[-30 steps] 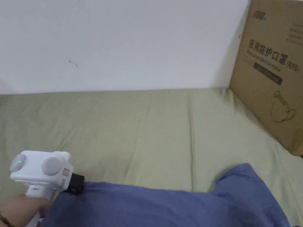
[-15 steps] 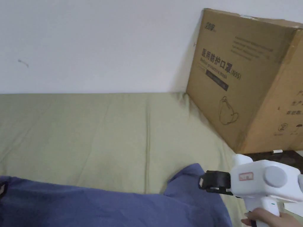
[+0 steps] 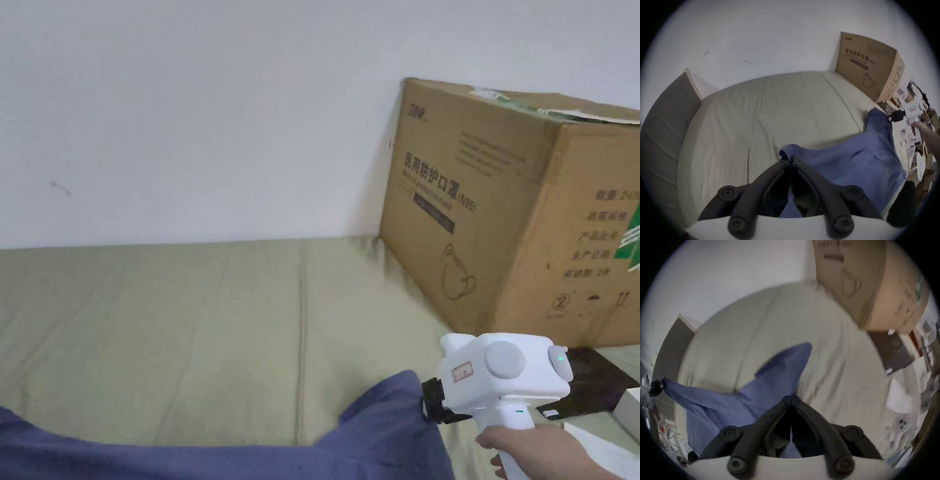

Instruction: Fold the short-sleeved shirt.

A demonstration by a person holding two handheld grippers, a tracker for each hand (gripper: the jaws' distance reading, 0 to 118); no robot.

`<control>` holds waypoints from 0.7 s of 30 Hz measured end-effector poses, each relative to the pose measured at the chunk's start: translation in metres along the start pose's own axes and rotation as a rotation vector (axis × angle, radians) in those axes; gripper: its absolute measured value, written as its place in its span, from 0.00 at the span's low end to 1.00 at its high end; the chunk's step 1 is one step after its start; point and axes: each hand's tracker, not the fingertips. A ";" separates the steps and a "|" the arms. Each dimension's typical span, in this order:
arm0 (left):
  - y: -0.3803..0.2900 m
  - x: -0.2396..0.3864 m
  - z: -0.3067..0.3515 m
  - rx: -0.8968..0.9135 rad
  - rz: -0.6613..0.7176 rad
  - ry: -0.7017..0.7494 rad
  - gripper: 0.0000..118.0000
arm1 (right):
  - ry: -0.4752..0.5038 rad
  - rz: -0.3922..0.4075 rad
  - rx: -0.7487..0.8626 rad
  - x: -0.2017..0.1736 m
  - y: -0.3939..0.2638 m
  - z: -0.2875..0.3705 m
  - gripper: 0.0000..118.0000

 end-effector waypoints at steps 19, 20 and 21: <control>0.076 -0.012 0.261 0.403 0.163 0.061 0.02 | 0.108 0.037 0.551 -0.055 0.055 0.378 0.00; 0.079 -0.012 0.266 0.412 0.153 0.074 0.02 | 0.109 0.041 0.564 -0.059 0.059 0.385 0.00; 0.082 -0.011 0.271 0.425 0.142 0.081 0.02 | 0.110 0.042 0.576 -0.060 0.064 0.391 0.00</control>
